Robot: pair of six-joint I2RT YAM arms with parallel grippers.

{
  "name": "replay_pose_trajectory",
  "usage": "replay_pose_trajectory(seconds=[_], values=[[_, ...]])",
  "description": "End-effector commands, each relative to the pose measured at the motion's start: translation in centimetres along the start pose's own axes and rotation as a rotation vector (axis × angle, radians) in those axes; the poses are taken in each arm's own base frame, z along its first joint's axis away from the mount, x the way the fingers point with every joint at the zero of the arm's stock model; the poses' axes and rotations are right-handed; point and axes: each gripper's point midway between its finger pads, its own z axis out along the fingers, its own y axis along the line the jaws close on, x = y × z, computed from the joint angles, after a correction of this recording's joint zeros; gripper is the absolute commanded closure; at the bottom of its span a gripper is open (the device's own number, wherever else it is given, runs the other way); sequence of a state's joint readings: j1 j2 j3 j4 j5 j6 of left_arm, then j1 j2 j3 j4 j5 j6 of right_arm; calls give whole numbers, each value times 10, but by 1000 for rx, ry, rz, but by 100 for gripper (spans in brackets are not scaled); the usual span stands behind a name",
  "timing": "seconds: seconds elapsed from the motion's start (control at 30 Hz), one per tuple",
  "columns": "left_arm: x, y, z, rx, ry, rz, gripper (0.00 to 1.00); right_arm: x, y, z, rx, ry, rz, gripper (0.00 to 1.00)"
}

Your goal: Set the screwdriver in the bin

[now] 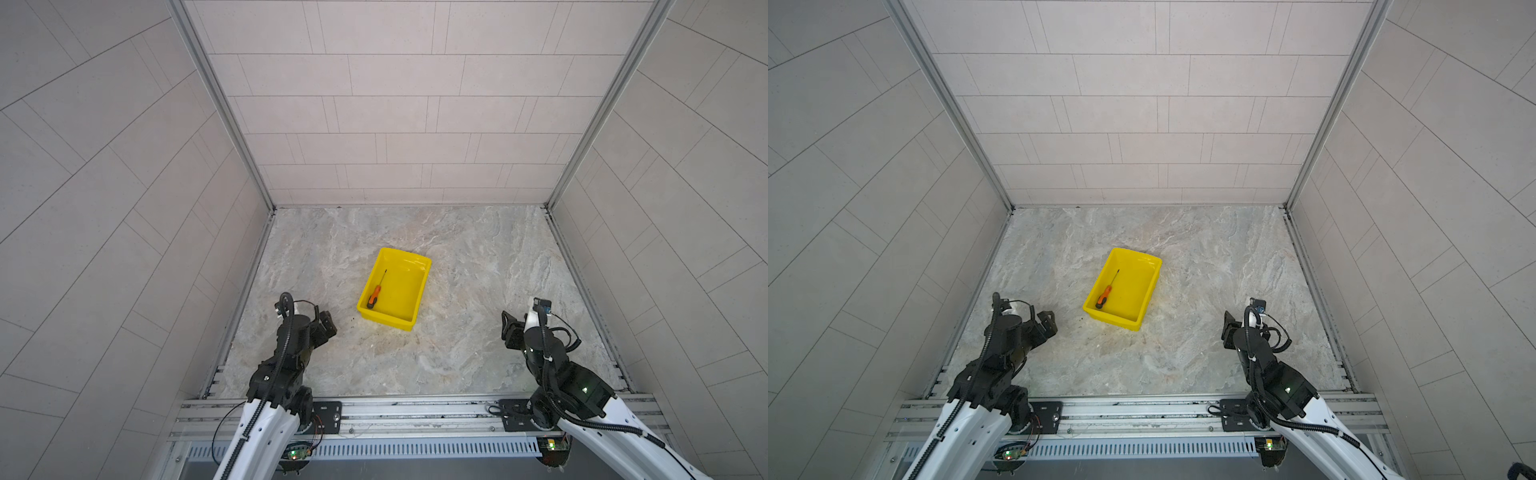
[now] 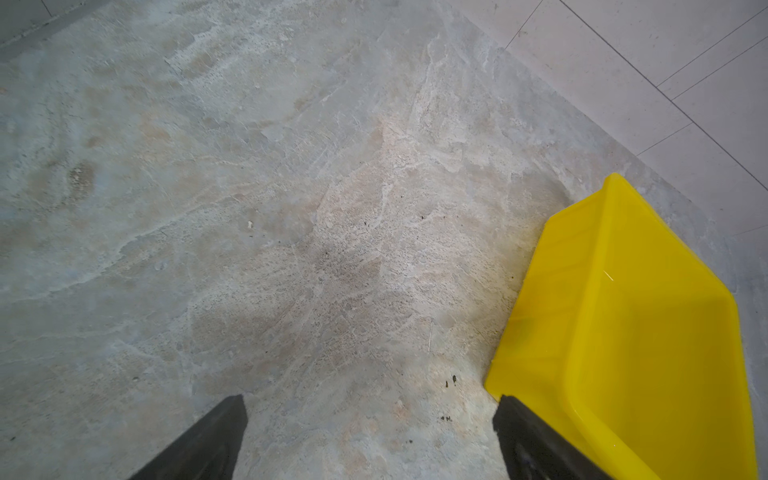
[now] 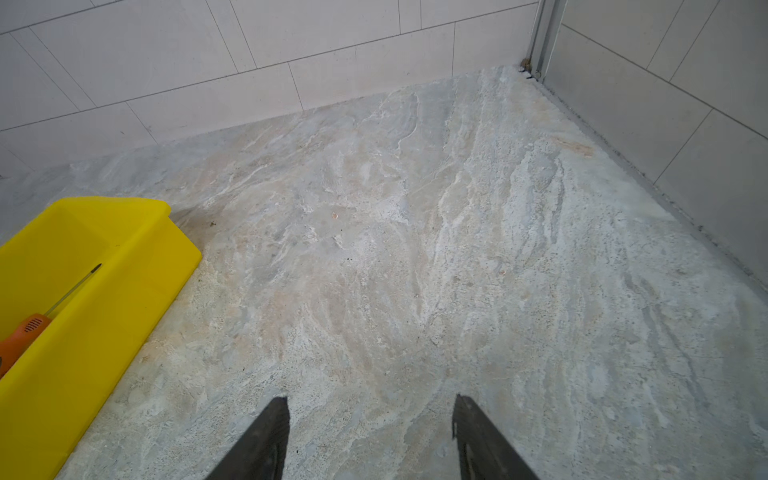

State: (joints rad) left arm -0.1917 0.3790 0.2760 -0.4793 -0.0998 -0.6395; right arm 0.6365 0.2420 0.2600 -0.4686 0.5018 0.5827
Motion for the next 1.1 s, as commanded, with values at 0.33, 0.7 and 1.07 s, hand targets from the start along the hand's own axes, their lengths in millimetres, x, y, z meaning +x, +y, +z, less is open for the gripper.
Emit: replay_pose_trajectory(seconds=[0.33, 0.7, 1.07], values=[[-1, 2, 1, -7, -12, -9, 0, -22, 2, 20, 149, 10, -84, 28], [-1, 0, -3, 15, -20, -7, 0, -124, -33, 78, 443, -255, -283, 24], [-1, 1, -3, 16, -28, -8, 0, -78, -57, 120, 455, -188, -312, 19]])
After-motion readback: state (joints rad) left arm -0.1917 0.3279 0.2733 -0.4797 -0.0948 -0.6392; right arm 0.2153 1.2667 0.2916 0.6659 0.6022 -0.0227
